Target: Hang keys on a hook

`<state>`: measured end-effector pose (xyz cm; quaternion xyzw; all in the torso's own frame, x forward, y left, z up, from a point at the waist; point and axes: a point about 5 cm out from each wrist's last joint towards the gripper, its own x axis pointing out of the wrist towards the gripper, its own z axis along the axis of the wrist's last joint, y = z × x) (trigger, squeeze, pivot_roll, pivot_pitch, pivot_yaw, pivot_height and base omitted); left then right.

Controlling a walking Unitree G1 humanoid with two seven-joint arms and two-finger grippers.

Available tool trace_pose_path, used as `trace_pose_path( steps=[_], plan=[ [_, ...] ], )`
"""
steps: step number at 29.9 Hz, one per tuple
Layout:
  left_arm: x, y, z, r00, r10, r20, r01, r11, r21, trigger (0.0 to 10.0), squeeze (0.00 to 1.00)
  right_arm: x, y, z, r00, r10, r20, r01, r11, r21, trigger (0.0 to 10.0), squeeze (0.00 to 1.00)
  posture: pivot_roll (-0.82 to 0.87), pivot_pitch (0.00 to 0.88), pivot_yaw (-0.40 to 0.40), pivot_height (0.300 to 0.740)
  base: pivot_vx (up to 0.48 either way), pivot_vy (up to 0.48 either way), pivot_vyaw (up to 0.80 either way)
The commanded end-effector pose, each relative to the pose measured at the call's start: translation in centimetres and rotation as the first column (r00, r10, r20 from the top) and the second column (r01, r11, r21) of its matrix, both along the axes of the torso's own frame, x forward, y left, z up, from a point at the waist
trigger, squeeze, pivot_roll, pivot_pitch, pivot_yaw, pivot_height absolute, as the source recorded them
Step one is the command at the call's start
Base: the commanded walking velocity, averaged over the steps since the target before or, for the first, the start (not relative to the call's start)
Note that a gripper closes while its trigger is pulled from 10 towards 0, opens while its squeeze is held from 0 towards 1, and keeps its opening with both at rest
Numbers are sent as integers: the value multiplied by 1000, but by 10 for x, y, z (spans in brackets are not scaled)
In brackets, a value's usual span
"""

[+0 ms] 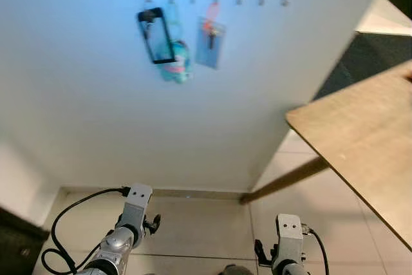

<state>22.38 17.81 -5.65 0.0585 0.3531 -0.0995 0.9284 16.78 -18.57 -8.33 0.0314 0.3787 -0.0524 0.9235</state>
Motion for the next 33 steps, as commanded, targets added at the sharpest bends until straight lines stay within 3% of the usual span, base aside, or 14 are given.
trace_pose_path(
  steps=[1,33],
  plan=[
    [-4,-1,-2,1000,20,-3,-20,999,-24,10000,0,-5,-1,-3,1000,-11,-20,11,1000,5,10000,0,52,59,-4,740,0,0,-800],
    [0,3,2,998,56,38,-54,997,-49,10000,0,-6,0,-3,999,25,-31,-25,1000,-14,10000,0,65,37,0,740,0,0,-800]
  ],
)
